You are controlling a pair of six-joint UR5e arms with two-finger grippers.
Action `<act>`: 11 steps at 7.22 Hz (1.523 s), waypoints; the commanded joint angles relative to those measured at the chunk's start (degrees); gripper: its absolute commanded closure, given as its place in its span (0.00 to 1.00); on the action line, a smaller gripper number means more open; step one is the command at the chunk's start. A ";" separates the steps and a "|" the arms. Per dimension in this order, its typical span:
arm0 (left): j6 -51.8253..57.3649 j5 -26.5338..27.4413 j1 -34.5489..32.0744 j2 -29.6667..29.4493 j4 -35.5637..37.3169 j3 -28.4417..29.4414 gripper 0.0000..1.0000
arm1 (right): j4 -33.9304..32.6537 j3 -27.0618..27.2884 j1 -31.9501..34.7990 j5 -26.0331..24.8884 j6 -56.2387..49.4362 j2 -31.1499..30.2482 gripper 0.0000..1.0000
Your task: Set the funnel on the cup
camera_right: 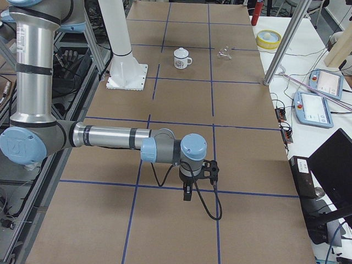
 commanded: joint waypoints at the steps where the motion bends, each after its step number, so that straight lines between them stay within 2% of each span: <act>1: -0.37 -0.02 0.04 -0.76 -0.10 -1.20 0.00 | 0.00 0.00 0.00 0.00 0.00 0.00 0.00; 2: -0.11 0.07 0.30 -2.50 -2.10 -1.21 0.00 | 0.00 0.00 0.00 0.00 0.00 0.00 0.00; 4: -0.46 0.07 3.62 -10.31 -2.73 -1.38 0.00 | 0.00 0.00 0.00 0.00 0.00 0.00 0.00; 5: -0.72 0.77 7.73 -14.26 -2.47 -1.91 0.00 | 0.00 0.00 0.00 0.00 0.00 0.00 0.00; 6: -7.16 1.21 12.30 -17.08 -1.77 -3.83 0.00 | 0.00 0.00 0.00 0.00 0.00 0.00 0.00; 8: -23.85 2.79 22.40 -17.72 -1.68 -13.73 0.00 | 0.00 0.00 0.00 0.00 0.00 0.00 0.00; 10: -38.80 5.23 32.32 -18.51 3.91 -24.28 0.00 | 0.00 0.00 0.00 0.00 0.00 0.00 0.00; 11: -44.26 9.08 37.52 -21.13 6.90 -25.63 0.00 | 0.00 0.00 0.00 0.00 0.00 0.00 0.00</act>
